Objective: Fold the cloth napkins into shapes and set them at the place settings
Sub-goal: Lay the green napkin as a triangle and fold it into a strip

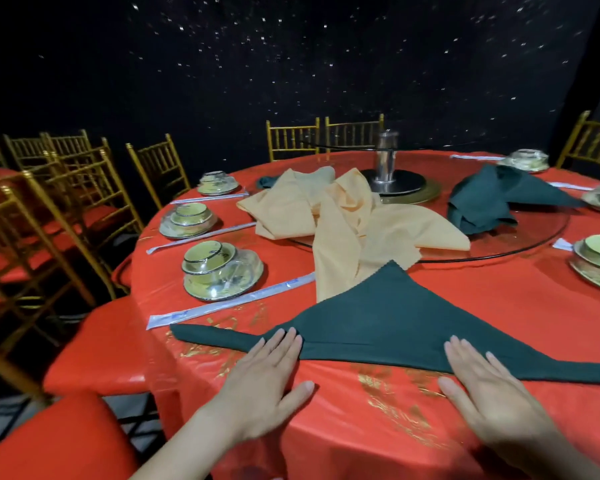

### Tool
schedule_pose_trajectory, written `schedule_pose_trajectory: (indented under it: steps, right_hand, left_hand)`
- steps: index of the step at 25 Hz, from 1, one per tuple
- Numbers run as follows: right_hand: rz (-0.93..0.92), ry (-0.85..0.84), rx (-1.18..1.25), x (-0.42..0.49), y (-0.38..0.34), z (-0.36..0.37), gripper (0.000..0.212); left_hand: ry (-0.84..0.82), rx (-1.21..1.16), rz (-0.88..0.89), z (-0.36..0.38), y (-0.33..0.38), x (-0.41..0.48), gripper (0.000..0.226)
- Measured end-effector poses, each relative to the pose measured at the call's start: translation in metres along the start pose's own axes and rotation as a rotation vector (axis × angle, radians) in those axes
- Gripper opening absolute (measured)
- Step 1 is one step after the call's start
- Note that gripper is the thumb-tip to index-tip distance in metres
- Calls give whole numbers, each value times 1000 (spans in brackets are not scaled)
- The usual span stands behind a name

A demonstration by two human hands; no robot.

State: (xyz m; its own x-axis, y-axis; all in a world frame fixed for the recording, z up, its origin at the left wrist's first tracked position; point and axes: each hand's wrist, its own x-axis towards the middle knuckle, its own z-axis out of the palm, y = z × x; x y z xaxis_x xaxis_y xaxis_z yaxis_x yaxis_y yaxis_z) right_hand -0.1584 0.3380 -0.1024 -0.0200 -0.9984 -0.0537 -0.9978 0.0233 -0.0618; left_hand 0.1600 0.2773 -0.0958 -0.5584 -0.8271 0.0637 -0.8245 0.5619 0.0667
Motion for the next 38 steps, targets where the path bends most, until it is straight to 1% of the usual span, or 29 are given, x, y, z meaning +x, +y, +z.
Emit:
schedule_pose_trajectory:
  steps: [3,6,12,14,16,17,19,20,21,22,25,26,27,29,31,33,35,38]
  right_hand:
    - [11,-41,-39,1,-1,-3,139]
    - [24,-84,-71,3,0,-5,142]
    - [36,-125,-97,6,-1,-7,147]
    - [19,-114,-90,6,-1,-9,146]
    - [0,-86,-76,5,-1,-10,145]
    - [-11,-73,-67,4,0,-10,145]
    - [-28,-45,-59,5,1,-11,141]
    - [-31,-28,-43,5,4,-11,138]
    - [-42,-16,-20,5,5,-11,132]
    - [-64,4,8,6,6,-11,119]
    - [-106,197,63,7,15,-14,49]
    - [-112,248,75,7,16,-17,35]
    - [-124,281,92,8,18,-18,26]
    - [-149,288,136,8,21,-20,21]
    - [-179,258,167,8,22,-21,24]
    - [-178,222,193,10,21,-22,22]
    - [-119,231,242,14,19,-22,16]
    - [-41,282,258,19,20,-19,10]
  left_hand:
    - [-38,-16,-44,2,-22,-8,98]
    - [-51,-33,-78,3,-42,-15,103]
    - [-21,-69,-138,0,-78,-27,109]
    - [22,-79,-180,-2,-76,-26,115]
    - [124,-74,-216,-9,-63,-16,116]
    - [189,-44,-179,-14,-51,-8,107]
    - [274,-4,-35,-16,-26,7,67]
    - [329,6,64,-11,-15,15,52]
    - [312,-4,130,-10,-7,22,45]
    - [299,-7,160,-8,-2,29,40]
    - [272,-29,150,-6,-1,42,33]
    - [259,-38,137,-7,-3,43,29]
    - [246,-50,117,-9,-3,43,24]
    - [211,-97,81,-13,-2,39,14]
    - [175,-165,31,-15,-3,37,14]
    - [182,-222,-18,-14,-6,38,15]
    - [184,-244,-53,-12,-4,43,16]
    - [185,-209,-127,-8,-3,52,21]
